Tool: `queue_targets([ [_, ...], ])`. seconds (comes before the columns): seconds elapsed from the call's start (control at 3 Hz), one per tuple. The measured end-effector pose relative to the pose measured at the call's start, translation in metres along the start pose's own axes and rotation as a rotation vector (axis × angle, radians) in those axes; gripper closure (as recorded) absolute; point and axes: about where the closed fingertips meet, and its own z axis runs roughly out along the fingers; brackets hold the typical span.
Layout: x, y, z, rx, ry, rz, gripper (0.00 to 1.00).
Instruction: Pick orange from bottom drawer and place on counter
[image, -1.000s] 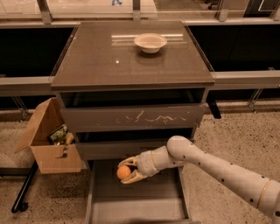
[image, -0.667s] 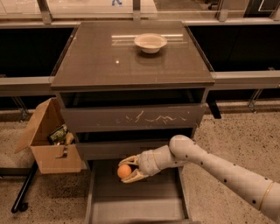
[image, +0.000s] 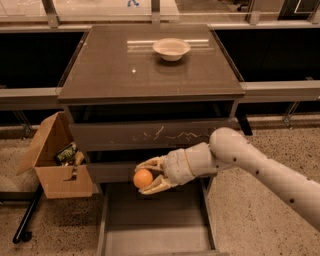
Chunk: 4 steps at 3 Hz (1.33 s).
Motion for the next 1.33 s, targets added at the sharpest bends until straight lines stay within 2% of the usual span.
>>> queue_targets([
  [0.33,-0.066,-0.023,-0.039,0.023,0.05,-0.005,1.0],
  [0.67,-0.066,-0.023,-0.039,0.023,0.05,-0.005,1.0],
  [1.0,-0.076,-0.042,-0.048,0.069,0.013,0.006,1.0],
  [1.33,-0.1,-0.088,-0.07,0.174,-0.002,0.036,1.0],
])
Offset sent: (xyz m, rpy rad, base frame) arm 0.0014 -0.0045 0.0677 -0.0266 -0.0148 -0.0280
